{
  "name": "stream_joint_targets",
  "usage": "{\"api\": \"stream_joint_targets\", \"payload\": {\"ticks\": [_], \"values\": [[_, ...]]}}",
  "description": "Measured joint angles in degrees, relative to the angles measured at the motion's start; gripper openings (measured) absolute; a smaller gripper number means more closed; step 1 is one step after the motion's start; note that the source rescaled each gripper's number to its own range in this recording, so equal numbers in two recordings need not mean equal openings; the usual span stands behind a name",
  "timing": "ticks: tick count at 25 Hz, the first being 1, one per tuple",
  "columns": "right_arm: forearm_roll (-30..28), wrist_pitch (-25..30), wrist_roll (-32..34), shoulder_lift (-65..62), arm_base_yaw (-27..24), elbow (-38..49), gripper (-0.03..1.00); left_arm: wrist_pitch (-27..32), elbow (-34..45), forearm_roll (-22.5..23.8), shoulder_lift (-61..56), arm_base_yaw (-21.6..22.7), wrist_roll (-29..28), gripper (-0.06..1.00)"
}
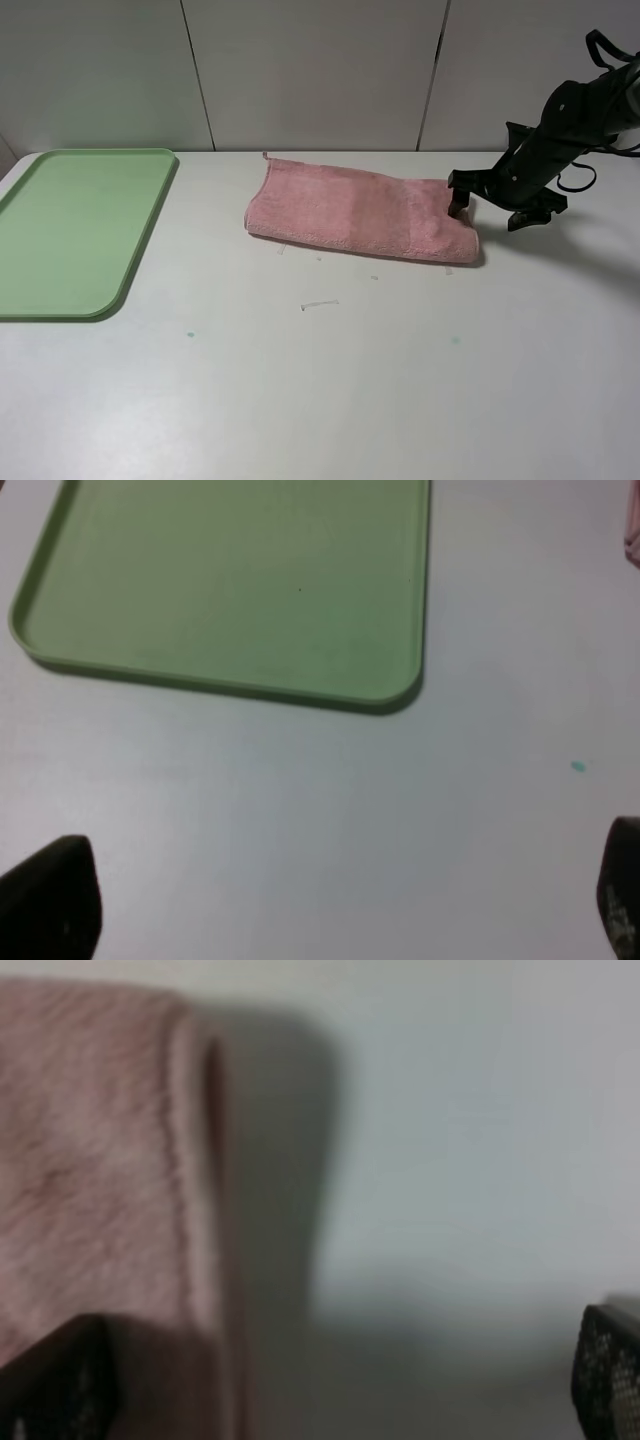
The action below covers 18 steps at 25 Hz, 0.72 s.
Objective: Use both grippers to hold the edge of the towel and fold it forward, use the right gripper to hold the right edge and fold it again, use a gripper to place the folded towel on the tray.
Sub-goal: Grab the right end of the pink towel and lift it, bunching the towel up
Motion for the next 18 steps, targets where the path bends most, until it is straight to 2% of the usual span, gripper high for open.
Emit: {"api": "stream_joint_targets", "payload": {"ticks": [18], "values": [[4.1,5.2,0.0,0.3,4.1,-0.3,1.0,0.0,0.0,0.0,0.0,0.0,0.0,1.0]]}}
